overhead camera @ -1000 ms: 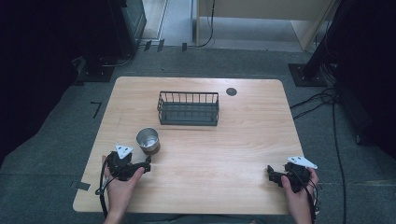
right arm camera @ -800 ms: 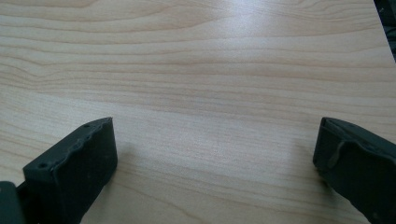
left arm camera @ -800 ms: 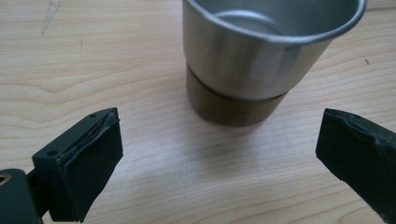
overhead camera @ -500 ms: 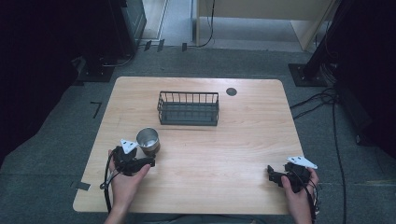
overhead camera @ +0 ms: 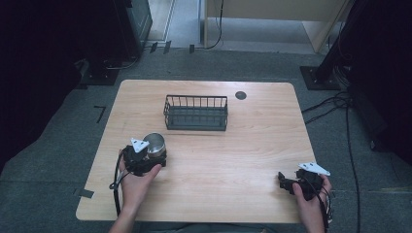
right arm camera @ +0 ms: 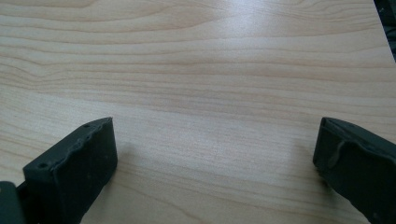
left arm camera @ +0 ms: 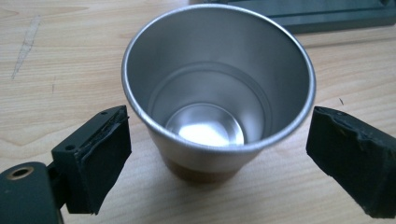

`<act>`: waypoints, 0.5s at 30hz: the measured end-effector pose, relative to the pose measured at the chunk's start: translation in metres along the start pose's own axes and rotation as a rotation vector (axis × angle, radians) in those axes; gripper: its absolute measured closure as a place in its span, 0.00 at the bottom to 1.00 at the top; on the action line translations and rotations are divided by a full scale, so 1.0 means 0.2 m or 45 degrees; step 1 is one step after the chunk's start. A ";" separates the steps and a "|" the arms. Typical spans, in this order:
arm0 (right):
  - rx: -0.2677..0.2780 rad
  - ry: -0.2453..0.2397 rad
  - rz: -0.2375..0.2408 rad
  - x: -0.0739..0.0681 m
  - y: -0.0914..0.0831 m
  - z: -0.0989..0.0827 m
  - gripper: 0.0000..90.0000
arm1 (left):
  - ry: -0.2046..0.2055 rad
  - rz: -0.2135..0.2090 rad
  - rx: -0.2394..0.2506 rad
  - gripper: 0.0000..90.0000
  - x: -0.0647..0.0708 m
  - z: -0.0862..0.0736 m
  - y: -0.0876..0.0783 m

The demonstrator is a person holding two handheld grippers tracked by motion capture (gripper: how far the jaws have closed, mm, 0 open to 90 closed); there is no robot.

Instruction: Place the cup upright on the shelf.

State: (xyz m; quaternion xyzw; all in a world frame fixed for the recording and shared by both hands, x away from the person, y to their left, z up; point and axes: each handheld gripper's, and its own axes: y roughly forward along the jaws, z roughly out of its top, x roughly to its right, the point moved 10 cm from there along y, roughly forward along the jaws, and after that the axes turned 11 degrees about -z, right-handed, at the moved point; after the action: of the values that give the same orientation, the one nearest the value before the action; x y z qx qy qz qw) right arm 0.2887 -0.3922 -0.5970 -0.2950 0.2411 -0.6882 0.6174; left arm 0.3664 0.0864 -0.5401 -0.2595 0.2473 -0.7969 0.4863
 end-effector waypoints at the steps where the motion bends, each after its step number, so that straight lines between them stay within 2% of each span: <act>1: 0.000 0.000 0.000 0.00 0.00 0.00 0.00 | -0.003 -0.001 -0.001 0.08 0.00 0.01 0.01; 5: 0.000 0.000 0.000 0.00 0.00 0.00 0.00 | 0.000 0.017 -0.010 0.10 0.00 0.03 0.02; 7: 0.000 0.000 0.000 0.00 0.00 0.00 0.00 | 0.004 0.017 -0.012 0.16 0.00 0.03 0.03; 15: 0.000 0.000 0.000 0.00 0.00 0.00 0.00 | 0.009 0.004 -0.042 0.16 0.00 0.05 0.04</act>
State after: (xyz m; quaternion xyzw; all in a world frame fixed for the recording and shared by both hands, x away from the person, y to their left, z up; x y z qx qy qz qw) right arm 0.2887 -0.3922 -0.5970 -0.2950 0.2412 -0.6882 0.6174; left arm 0.3792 0.0814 -0.5375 -0.2644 0.2625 -0.7927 0.4825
